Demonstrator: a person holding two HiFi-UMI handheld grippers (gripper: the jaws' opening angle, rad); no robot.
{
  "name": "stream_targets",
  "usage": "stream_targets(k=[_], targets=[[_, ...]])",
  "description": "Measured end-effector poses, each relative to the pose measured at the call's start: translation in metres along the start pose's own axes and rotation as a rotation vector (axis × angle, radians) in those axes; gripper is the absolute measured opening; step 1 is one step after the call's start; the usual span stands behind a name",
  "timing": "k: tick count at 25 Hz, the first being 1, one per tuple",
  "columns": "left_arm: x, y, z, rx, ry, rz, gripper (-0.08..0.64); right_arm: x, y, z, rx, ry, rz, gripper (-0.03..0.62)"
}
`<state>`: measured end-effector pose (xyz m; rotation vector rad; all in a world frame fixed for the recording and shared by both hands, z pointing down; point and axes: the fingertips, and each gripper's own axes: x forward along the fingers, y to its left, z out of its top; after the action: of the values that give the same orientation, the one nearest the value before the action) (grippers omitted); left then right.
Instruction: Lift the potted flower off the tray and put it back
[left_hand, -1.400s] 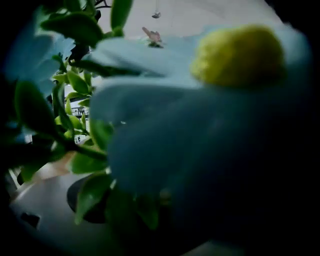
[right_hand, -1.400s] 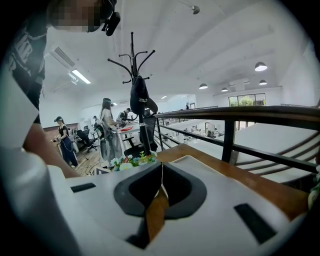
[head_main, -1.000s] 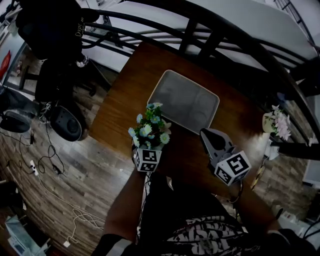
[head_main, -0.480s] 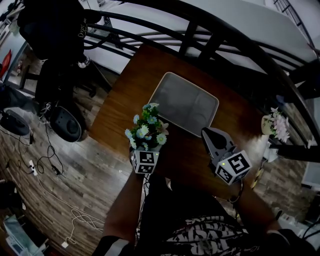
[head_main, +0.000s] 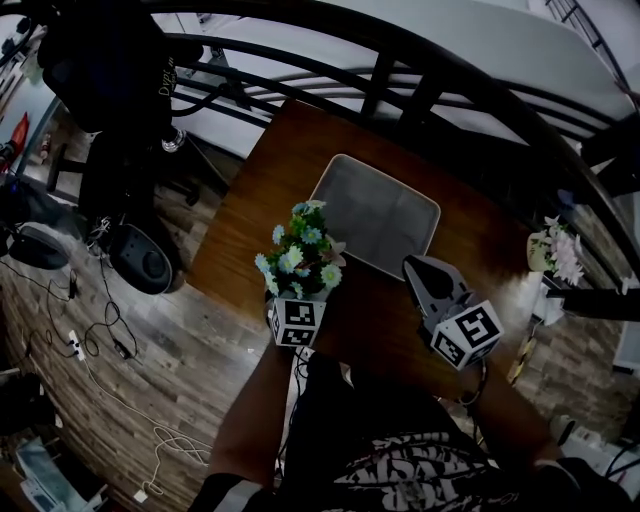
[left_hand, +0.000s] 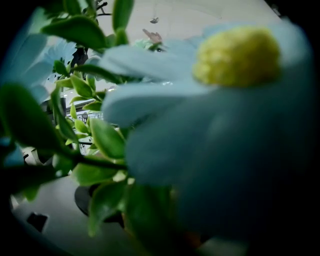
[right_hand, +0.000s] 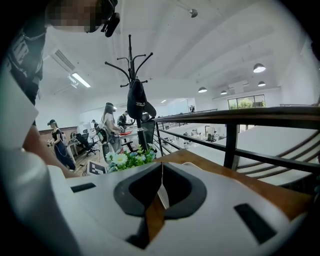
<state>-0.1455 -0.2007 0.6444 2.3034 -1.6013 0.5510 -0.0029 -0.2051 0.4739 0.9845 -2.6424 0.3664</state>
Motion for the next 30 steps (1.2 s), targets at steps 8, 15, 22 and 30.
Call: stream_targets(k=[8,15,22,30], targets=[[0.033,0.006,0.021,0.031,0.016,-0.036,0.531,0.011,-0.015,-0.002,0.034,-0.002,-0.032,-0.002],[0.056,0.002,0.036,0.065,0.025,-0.074,0.531,-0.002,-0.020,-0.003,0.051,-0.014,-0.084,-0.002],[0.086,-0.003,0.042,0.043,0.038,-0.115,0.531,-0.014,-0.040,-0.009,0.066,-0.021,-0.140,-0.002],[0.112,-0.010,0.042,0.069,0.056,-0.139,0.531,-0.030,-0.059,-0.016,0.086,-0.012,-0.212,-0.002]])
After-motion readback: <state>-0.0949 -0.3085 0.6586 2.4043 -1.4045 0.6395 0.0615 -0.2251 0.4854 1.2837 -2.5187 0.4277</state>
